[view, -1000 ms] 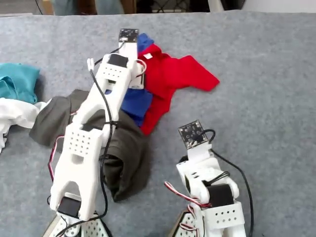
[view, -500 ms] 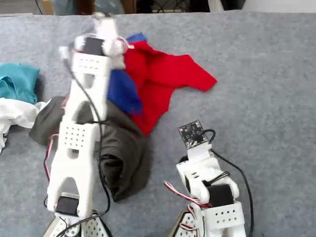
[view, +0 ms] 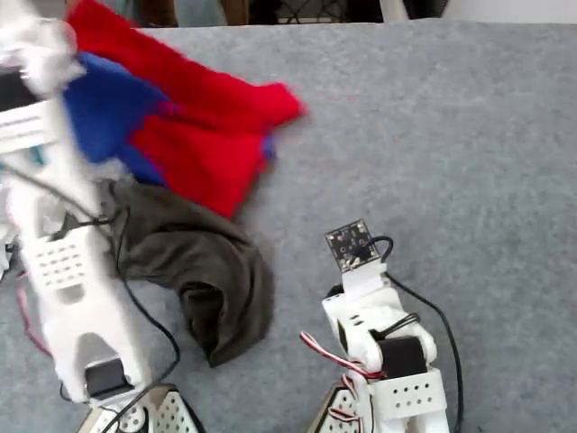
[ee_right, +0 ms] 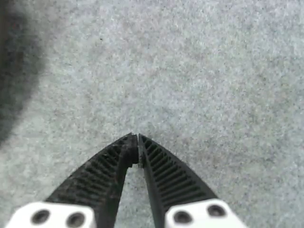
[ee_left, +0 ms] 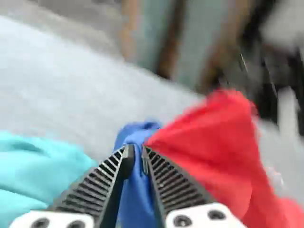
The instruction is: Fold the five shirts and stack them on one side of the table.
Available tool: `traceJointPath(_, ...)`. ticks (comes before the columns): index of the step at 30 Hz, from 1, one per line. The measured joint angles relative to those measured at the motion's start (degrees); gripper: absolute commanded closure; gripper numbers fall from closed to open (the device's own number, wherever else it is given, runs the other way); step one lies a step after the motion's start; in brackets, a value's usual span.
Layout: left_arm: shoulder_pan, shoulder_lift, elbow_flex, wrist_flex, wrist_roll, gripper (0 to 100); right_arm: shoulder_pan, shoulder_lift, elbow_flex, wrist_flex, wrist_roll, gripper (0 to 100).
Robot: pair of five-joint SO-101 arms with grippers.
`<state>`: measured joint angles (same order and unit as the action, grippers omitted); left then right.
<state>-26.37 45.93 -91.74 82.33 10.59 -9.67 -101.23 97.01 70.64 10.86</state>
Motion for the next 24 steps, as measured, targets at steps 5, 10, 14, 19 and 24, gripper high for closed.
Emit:
traceJointPath(5,-12.3,-0.3,0.0,-4.5,1.0,97,0.0,0.0,0.0,0.0,0.0,98.4)
traceJointPath(10,-17.8,-0.3,0.0,-3.2,1.4,97,0.0,0.0,0.0,0.0,0.0,98.4)
traceJointPath(14,-20.3,-0.3,0.0,1.1,1.5,97,0.0,0.0,0.0,0.0,0.0,98.4)
traceJointPath(19,-20.9,-0.4,-0.1,9.6,1.4,96,0.0,0.0,0.0,0.0,0.0,98.4)
traceJointPath(24,-21.5,-0.4,0.0,17.5,1.4,80,0.0,0.0,0.0,0.0,0.0,98.4)
